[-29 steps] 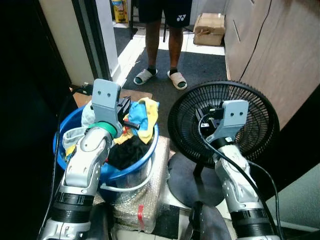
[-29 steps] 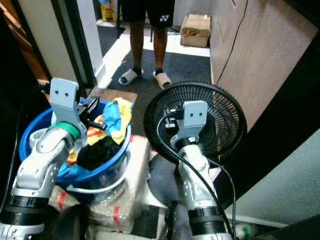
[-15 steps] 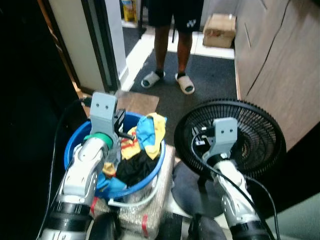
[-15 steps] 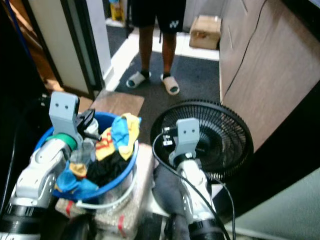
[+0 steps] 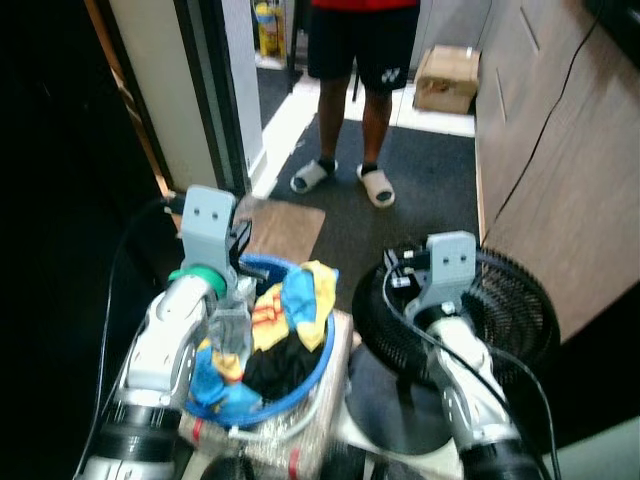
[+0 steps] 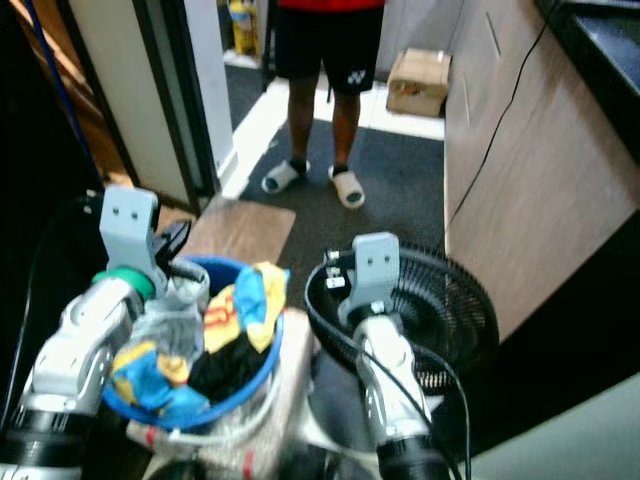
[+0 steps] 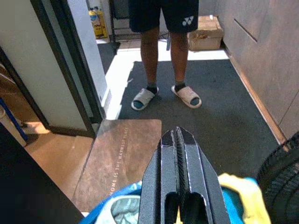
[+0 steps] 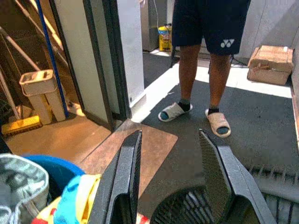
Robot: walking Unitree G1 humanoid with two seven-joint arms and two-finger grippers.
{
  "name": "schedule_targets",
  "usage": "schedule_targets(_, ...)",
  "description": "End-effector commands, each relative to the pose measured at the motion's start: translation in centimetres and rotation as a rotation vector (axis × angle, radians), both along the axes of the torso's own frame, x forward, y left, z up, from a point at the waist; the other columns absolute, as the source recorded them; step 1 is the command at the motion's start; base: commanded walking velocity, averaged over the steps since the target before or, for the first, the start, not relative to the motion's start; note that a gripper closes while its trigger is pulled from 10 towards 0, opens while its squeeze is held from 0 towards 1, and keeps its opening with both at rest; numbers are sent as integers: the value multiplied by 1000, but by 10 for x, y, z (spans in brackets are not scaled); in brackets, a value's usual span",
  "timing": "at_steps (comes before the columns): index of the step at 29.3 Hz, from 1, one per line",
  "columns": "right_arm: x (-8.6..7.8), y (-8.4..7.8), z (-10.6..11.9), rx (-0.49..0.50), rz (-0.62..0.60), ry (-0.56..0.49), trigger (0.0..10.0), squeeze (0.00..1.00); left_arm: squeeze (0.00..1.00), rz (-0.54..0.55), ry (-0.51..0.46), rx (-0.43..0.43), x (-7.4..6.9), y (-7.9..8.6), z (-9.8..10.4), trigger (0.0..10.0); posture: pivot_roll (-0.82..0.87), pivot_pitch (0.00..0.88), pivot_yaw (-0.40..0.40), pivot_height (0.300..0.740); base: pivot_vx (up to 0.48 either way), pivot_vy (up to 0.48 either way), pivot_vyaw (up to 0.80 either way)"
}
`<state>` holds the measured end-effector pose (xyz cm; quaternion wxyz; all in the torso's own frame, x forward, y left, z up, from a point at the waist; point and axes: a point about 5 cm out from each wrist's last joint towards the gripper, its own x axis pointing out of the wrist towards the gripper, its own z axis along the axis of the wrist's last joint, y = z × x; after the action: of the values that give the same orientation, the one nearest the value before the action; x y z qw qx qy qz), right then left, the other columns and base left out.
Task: Clothes washing
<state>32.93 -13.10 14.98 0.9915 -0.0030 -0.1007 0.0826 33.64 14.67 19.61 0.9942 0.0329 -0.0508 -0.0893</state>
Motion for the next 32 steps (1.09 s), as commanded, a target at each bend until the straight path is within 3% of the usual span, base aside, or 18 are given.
schedule_targets(1,-1,0,-5,-8,-3,13,10000,0,0,1,10,-6,0,1,-3,10000,122,41,29,681,0,0,0)
schedule_targets(18,0,0,-5,-6,-5,6,10000,0,0,-3,8,-13,2,-1,-3,10000,121,41,31,740,0,0,0)
schedule_targets(32,0,0,-5,2,-48,-2,10000,0,0,2,12,-21,3,-1,-4,10000,119,39,31,740,0,0,0)
